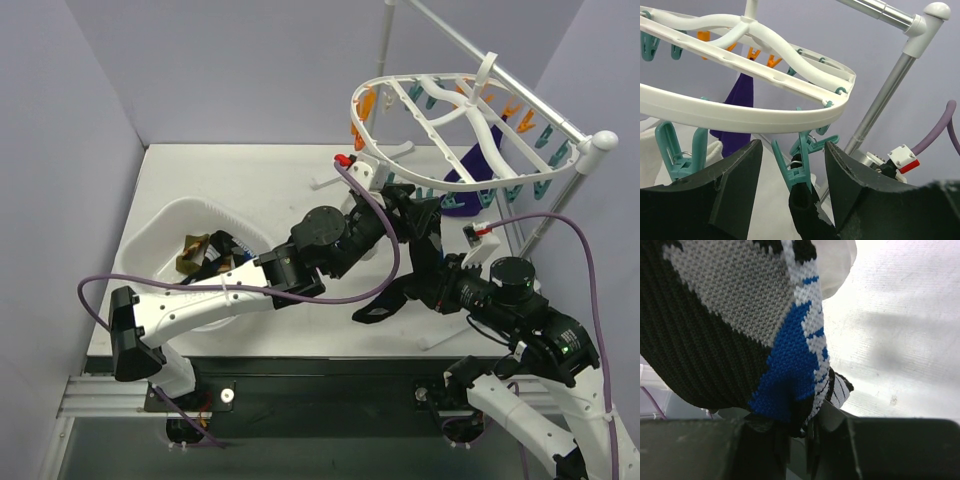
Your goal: Remove the socks clipped to the hanger
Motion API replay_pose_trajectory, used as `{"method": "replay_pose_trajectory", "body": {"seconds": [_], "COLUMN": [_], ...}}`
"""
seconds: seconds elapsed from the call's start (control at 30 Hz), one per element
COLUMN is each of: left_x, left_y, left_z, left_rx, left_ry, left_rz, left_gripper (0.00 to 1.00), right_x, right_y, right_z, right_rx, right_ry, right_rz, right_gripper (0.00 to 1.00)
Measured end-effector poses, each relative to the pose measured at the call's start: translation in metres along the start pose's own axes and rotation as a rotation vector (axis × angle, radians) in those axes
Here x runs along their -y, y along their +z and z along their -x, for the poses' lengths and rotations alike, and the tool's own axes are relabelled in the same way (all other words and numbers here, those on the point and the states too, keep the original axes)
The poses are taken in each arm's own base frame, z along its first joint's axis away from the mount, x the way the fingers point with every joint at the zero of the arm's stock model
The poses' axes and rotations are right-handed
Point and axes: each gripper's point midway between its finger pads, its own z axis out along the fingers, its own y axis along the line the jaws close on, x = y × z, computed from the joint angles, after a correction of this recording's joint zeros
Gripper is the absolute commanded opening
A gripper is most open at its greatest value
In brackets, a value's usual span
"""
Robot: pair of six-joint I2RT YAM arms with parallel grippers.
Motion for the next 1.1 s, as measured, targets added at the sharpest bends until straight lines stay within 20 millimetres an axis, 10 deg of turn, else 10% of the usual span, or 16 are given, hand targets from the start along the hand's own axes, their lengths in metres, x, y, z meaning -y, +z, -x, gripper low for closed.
{"method": "replay_pose_trajectory", "body": {"seconds": [0.4, 0.97, 1.1], "left_x": [0.000, 0.004, 0.006], "left_y": [0.011, 0.009, 0.008], "left_z": [-0.011, -0.016, -0.016], "left_rx": [-0.026, -0.058, -0.066], "left_ry": [0.033, 0.070, 0.070], "left_rz": [0.011, -0.023, -0.035], "left_gripper": [0.00, 0.00, 0.41], "right_x": [0.002, -0.015, -0.016], "right_y": [0.000, -0.004, -0.009], "right_z": [-0.002, -0.033, -0.035], "right_rx": [-0.009, -0.176, -0.174], "right_ry": [-0.008, -0.106, -0.118], "right_rz": [-0.005, 0.137, 0.151], "right_gripper": [0.00, 0.00, 0.00]}}
